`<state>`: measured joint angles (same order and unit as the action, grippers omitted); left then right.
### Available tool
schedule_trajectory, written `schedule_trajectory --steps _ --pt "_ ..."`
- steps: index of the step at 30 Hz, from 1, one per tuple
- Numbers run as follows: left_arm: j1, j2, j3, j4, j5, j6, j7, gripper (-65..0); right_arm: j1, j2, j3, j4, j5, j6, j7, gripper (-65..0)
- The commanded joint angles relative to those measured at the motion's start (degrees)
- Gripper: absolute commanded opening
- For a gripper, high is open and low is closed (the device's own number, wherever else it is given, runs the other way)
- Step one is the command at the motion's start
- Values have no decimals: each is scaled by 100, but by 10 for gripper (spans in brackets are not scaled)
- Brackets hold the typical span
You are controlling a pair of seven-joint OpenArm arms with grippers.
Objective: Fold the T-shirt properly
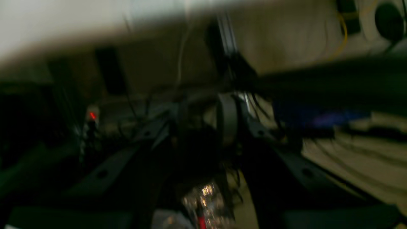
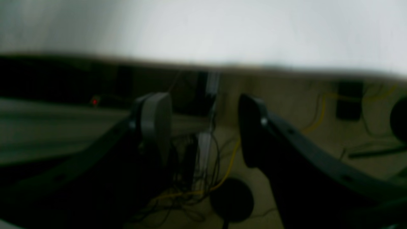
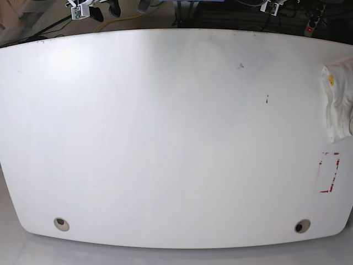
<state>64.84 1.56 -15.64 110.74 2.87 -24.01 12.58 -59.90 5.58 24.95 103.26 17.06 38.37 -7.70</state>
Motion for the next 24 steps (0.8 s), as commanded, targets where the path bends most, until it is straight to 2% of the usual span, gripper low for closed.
schedule_trajectory --steps 1,6,11,14,18,20,24 --pt "140 -2 -41 -160 -63 -3 -84 -517 -265 44 41 61 109 27 142 -338" --pt "105 -38 -32 -916 -54 14 -102 -517 -335 53 -64 -678 109 36 98 -338" --pt "-616 -38 -32 -1891 -19 14 -84 -517 113 193 -469 -1970 30 36 133 -338" --pt "-1020 -38 -32 -2612 -10 23 -84 -517 561 307 -732 -2770 -374 -17 142 -338" --pt "-1548 -38 -32 -3386 -10 32 -84 -517 1291 299 -750 -3755 -989 -26 151 -338" --pt "-1820 -46 -32 -3843 -10 199 -93 -517 1643 299 -741 -4203 -1280 -35 151 -338" --pt "-2506 -213 3 -5012 -2 814 -84 -517 2232 299 -741 -5074 -1596 -167 151 -338"
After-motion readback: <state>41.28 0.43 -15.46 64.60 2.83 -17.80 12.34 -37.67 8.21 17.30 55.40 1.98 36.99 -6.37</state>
